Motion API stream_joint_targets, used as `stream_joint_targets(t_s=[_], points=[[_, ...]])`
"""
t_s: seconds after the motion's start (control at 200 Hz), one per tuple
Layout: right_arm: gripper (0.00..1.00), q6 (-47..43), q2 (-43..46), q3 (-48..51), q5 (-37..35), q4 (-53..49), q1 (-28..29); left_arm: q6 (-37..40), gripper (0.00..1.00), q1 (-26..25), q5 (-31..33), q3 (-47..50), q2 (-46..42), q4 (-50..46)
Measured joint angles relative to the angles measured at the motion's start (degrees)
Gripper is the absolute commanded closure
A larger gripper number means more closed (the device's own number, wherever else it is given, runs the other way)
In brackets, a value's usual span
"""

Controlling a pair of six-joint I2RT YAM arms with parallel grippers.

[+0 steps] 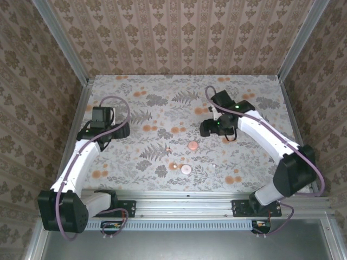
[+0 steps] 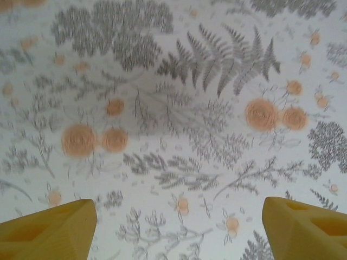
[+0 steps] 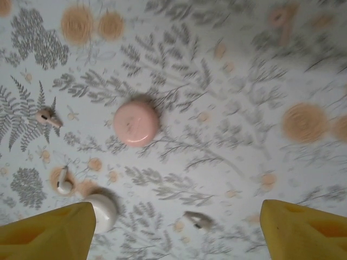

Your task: Insert wireless bluetooth earbuds into charging case

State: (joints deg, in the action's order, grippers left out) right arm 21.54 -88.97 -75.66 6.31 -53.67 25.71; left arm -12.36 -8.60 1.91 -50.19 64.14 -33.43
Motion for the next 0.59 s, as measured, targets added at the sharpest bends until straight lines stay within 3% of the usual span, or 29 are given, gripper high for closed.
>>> stream_joint_targets(t_s=[0.18,0.595], points=[[0.31,6.8,-10.4,-4.3,1.7,-1.9,4.2,-4.3,0.19,0.0,0.3,1.2,0.0,-3.9],[0.27,10.2,-26.4,-13.3,1.9,-2.4,7.6,-6.1,0.18,0.9,0.2,1.3,1.1,-6.8]])
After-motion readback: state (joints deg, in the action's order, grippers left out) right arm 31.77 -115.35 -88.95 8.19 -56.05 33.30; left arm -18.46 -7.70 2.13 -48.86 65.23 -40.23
